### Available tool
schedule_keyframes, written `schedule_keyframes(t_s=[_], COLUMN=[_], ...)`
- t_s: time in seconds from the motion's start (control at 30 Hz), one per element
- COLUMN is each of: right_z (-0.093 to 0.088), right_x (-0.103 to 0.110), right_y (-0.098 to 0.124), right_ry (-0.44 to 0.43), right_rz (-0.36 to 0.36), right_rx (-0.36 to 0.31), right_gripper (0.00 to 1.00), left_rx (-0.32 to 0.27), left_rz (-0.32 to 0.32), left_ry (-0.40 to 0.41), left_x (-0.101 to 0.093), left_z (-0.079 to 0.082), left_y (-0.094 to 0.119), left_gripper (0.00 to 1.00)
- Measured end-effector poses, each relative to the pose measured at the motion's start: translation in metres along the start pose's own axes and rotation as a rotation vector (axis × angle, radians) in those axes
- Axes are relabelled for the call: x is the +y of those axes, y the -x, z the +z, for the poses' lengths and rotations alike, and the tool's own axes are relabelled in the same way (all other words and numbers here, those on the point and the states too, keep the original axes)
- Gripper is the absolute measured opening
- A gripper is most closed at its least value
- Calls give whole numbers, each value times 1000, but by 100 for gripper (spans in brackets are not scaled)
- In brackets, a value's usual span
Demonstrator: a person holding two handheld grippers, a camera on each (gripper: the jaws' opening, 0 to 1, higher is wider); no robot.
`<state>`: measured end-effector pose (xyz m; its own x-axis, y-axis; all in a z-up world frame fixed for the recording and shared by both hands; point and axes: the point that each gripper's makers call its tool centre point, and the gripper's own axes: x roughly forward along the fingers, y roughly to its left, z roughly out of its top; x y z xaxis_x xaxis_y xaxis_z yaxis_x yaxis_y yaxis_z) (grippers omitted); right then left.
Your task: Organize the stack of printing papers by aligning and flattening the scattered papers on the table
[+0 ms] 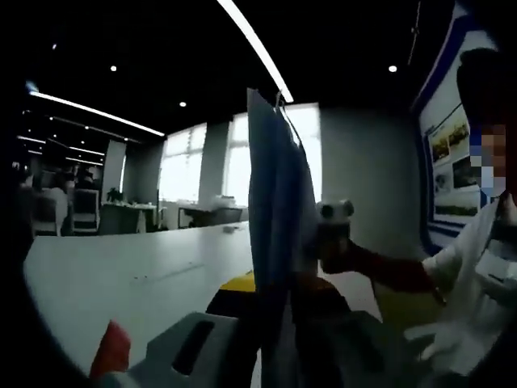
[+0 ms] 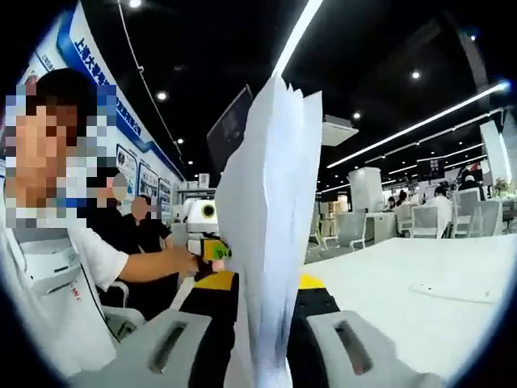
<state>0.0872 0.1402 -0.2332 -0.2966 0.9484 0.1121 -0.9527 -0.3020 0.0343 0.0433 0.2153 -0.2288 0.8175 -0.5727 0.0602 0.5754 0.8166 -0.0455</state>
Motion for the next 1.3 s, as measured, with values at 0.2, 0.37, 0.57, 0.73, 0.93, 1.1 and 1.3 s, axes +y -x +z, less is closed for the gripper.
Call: schedule_keyframes(t_s=[0.2, 0.37, 0.57, 0.73, 0.93, 1.1, 1.3], right_z=[-1, 3, 2, 3, 5, 6, 2], right_x=[-2, 0, -3, 2, -2, 2, 1], right_y=[3, 1, 1, -8, 0, -2, -2], right_ry=[40, 44, 45, 51, 46, 56, 51], right_rz=[-61, -98, -114, -98, -110, -92, -77], right_rx=[-1, -12, -3, -13, -16, -10, -2], right_gripper=[32, 33, 33, 33, 33, 33, 31], left_rx=[-13, -12, -1, -10, 4, 4, 16], left_rz=[-3, -19, -25, -27, -36, -51, -79], left_ry=[-29, -8, -22, 8, -9, -4, 15], left_x=[2, -1, -3, -4, -9, -12, -21], left_z=[2, -3, -7, -10, -14, -16, -21], left_y=[-5, -12, -18, -28, -33, -44, -47], left_gripper=[12, 14, 17, 20, 22, 22, 17])
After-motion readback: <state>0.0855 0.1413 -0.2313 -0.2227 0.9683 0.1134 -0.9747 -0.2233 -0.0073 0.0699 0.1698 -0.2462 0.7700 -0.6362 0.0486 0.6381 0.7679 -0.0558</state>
